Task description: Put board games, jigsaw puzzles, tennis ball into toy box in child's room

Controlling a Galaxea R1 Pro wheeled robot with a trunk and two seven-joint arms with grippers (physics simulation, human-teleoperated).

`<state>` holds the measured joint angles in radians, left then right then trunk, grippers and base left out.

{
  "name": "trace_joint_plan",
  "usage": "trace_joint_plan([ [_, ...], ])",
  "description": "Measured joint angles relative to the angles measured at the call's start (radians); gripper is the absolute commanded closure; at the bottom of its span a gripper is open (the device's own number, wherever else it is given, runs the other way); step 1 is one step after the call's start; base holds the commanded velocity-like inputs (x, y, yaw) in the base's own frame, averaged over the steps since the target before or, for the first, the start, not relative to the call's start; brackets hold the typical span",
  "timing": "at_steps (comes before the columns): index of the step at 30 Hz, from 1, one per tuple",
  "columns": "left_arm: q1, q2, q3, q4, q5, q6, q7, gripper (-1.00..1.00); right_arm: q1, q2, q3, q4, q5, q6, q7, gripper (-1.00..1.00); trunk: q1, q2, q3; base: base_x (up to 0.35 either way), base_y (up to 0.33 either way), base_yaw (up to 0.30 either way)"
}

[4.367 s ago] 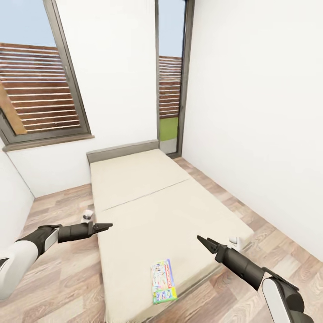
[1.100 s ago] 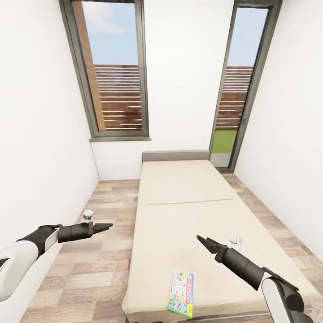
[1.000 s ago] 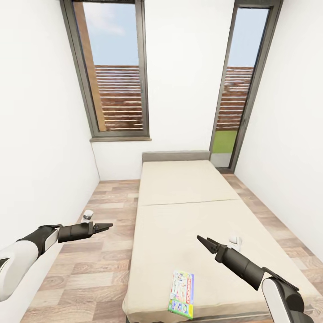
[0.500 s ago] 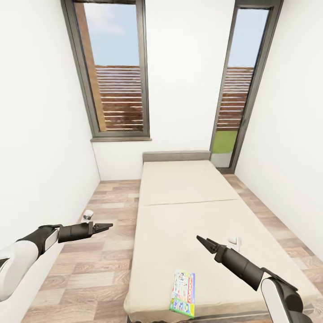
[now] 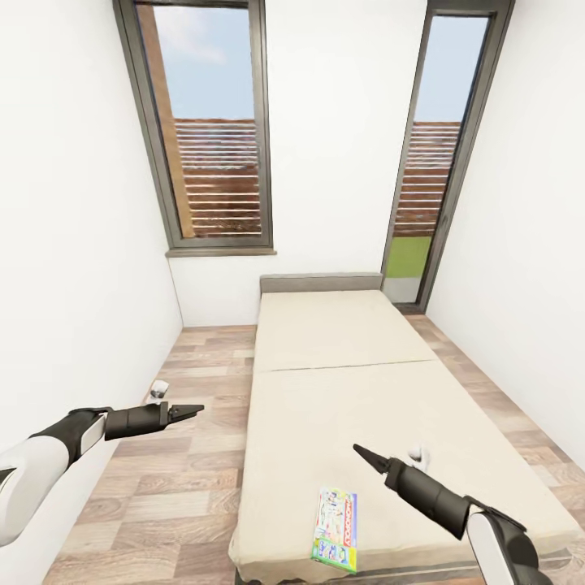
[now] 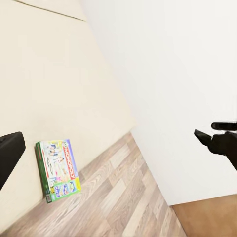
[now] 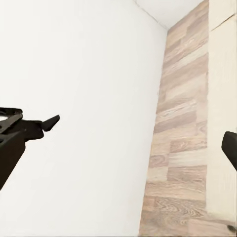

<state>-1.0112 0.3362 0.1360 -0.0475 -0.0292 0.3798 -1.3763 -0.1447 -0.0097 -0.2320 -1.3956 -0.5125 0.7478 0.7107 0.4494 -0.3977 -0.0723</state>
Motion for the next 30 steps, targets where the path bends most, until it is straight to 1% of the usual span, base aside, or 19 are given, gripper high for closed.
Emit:
trace_joint_plan([
  [1,0.0,0.0,0.0,0.0,0.0,0.0,0.0,-1.0,-0.007,-0.001,-0.002,0.021,-0.001,0.01,0.0,-1.0,0.0,0.0,0.0,-0.001,0.002,0.0],
  [2,0.001,0.001,0.001,0.0,0.0,0.0,0.0,-1.0,-0.022,-0.002,-0.011,0.066,-0.003,0.028,0.0,-1.0,0.0,0.0,0.0,-0.001,0.001,0.0],
  [3,0.001,0.001,0.001,0.0,0.0,0.0,0.0,-1.0,-0.029,-0.002,-0.018,0.09,-0.006,0.035,-0.001,-1.0,0.0,0.0,0.0,0.0,0.001,0.0],
  [5,0.001,0.001,0.002,0.0,0.001,0.001,0.001,-1.0,-0.042,-0.003,-0.042,0.136,-0.013,0.046,-0.001,-1.0,0.0,0.0,0.0,0.0,0.0,0.0],
  [6,0.001,0.002,0.003,0.0,0.001,0.001,0.001,-1.0,-0.048,-0.003,-0.057,0.158,-0.018,0.05,-0.001,-1.0,0.0,0.0,0.0,0.0,0.0,0.0],
  [7,0.001,0.002,0.003,0.0,0.001,0.002,0.001,-1.0,-0.056,-0.003,-0.091,0.199,-0.029,0.056,-0.002,-1.0,0.004,-0.007,-0.003,0.0,0.0,0.0],
  [9,0.001,0.002,0.004,0.0,0.001,0.003,0.001,-1.0,-0.062,-0.003,-0.124,0.237,-0.041,0.06,-0.002,-1.0,0.011,-0.021,-0.009,0.0,0.0,0.0],
  [10,0.001,0.002,0.004,0.0,0.001,0.005,0.001,-1.0,-0.065,-0.004,-0.151,0.269,-0.049,0.062,-0.002,-1.0,0.015,-0.028,-0.013,0.0,0.0,0.0],
  [12,0.001,0.003,0.004,0.0,0.001,0.007,0.0,-1.0,-0.069,-0.004,-0.178,0.306,-0.056,0.063,-0.003,-1.0,0.023,-0.042,-0.019,0.0,0.0,0.0],
  [15,0.001,0.003,0.005,0.0,0.001,0.006,-0.001,-1.0,-0.072,-0.001,-0.218,0.338,-0.064,0.063,-0.002,-1.0,0.023,-0.042,-0.019,0.0,0.0,0.0],
  [20,0.001,0.006,0.006,0.001,0.004,0.006,-0.004,-1.0,-0.073,0.006,-0.256,0.352,-0.067,0.06,-0.002,-1.0,0.023,-0.042,-0.019,0.0,0.0,0.0],
  [26,0.001,0.009,0.006,0.001,0.006,0.009,-0.004,-1.0,-0.073,0.003,-0.277,0.374,-0.068,0.065,-0.004,-1.0,0.023,-0.042,-0.019,0.0,0.0,0.0],
  [30,0.001,0.009,0.006,0.001,0.007,0.011,-0.004,-1.0,-0.074,-0.003,-0.303,0.424,-0.069,0.066,-0.005,-1.0,0.038,-0.07,-0.031,0.0,0.0,0.0],
])
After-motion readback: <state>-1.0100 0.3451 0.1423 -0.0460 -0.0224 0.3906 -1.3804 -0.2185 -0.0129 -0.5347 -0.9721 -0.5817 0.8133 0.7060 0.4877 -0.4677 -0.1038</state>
